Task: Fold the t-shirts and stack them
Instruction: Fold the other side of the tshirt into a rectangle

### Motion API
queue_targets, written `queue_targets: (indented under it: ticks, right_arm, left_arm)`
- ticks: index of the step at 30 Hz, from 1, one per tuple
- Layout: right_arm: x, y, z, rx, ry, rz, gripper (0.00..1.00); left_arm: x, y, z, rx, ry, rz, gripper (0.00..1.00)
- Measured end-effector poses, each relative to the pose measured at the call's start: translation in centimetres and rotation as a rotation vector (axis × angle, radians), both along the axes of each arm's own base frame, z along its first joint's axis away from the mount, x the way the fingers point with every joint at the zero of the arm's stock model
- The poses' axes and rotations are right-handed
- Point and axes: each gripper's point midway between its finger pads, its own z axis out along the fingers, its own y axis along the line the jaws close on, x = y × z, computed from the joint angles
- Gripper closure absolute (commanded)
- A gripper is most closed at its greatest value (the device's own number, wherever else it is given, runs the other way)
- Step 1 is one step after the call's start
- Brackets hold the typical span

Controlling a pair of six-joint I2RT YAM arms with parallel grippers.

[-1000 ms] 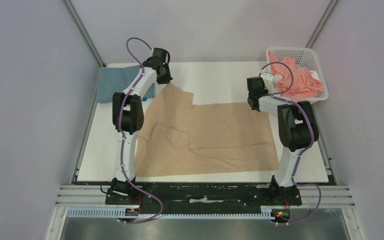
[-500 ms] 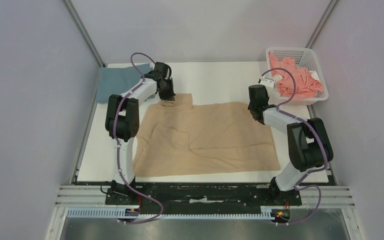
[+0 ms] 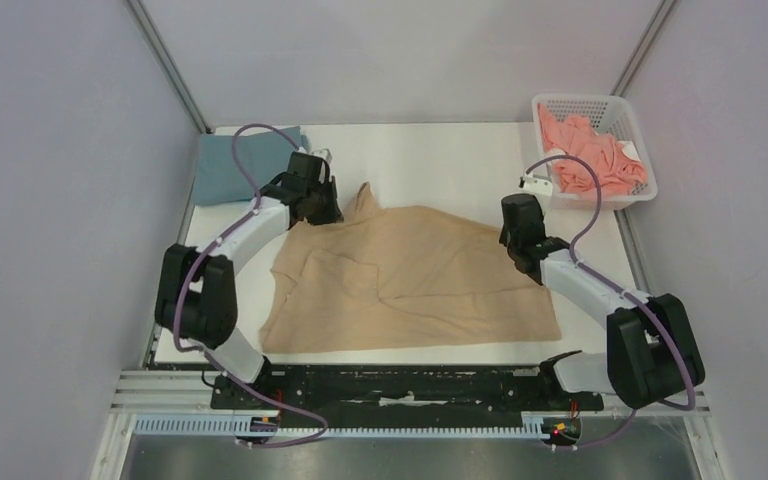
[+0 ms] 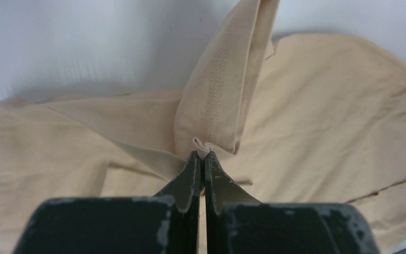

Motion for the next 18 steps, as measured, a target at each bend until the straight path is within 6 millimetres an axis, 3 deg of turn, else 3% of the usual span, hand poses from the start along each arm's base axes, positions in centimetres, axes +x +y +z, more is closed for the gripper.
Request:
queue_targets:
  ticks: [8, 18]
  right_arm:
    - [-2.2, -1.2, 0.1, -0.027, 0.018, -0.024, 1.0]
    - [-4.3, -2.2, -0.1, -0.042, 0.03, -0.037, 1.0]
  left_arm:
    - [-6.1, 1.3, 2.2, -0.049, -0.067, 0.04, 0.98]
    - [-12.0, 1.9, 2.3, -0.111, -0.091, 0.078, 0.98]
